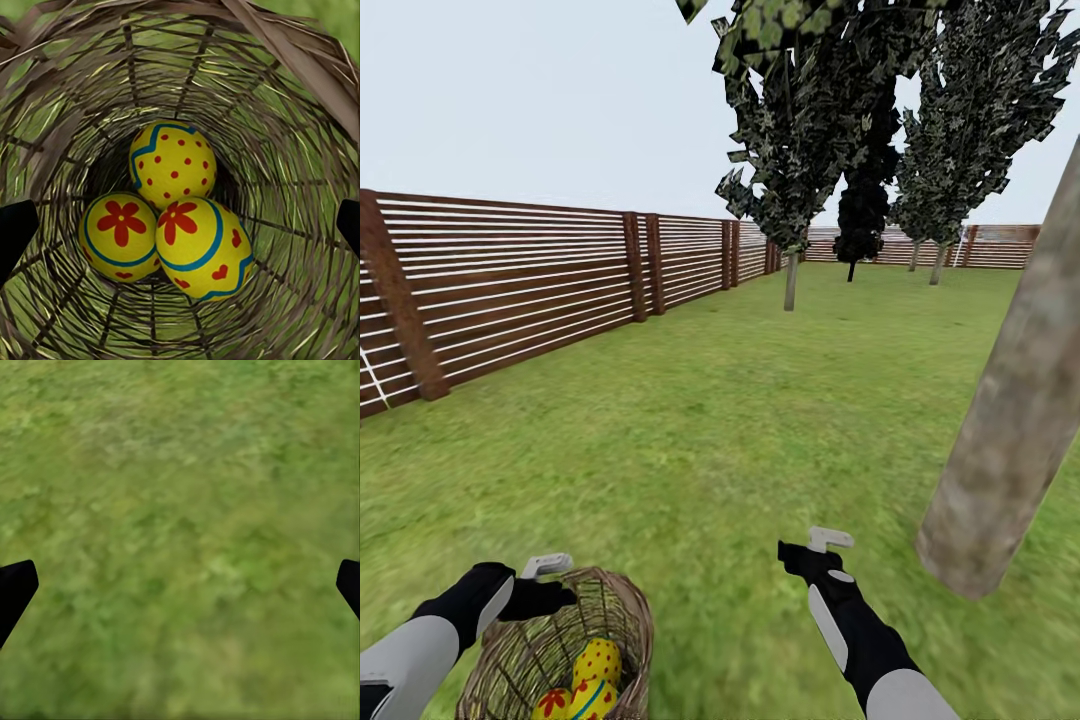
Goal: Take the three Easter eggs out of the wicker basket on the lawn in the garden, then place them on the lawn next to a single tree (choose any tree) so that all three eggs are next to the same tree and none are left in the basket.
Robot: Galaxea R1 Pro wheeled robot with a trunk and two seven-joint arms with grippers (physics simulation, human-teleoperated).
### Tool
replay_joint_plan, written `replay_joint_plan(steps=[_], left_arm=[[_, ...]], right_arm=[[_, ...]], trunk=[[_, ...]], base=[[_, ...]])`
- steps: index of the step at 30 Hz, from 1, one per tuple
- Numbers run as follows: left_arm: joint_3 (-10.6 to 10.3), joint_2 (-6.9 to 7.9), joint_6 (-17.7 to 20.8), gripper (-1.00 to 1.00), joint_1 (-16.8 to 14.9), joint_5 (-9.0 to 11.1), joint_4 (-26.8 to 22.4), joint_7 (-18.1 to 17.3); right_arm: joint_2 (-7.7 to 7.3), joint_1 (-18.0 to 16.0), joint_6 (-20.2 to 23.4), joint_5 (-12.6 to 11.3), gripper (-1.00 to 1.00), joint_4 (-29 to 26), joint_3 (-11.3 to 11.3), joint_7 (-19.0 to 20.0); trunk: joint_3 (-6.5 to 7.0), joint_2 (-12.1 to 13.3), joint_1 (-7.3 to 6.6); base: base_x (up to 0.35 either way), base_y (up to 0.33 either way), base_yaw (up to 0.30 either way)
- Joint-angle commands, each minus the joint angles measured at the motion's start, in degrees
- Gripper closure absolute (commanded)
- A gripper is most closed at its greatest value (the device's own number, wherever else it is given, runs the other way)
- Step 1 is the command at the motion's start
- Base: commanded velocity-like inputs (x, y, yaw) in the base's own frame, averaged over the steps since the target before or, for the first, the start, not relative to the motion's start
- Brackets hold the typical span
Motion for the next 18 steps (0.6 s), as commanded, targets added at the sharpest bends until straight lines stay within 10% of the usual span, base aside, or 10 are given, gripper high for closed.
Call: replay_joint_plan(steps=[1, 18], left_arm=[[-0.05, 0.02, 0.42, -1.00, -0.01, 0.38, -0.09, -0.04], [-0.05, 0.05, 0.49, -1.00, -0.03, 0.38, -0.09, -0.05]], right_arm=[[0.03, -0.02, 0.20, -0.55, -1.00, -0.11, -0.04, -0.22], [0.04, -0.02, 0.08, -0.63, -1.00, -0.03, -0.14, -0.21]], trunk=[[-0.25, -0.44, 0.22], [-3.30, -7.26, 3.95]], base=[[0.000, 0.000, 0.000], [0.000, 0.000, 0.000]])
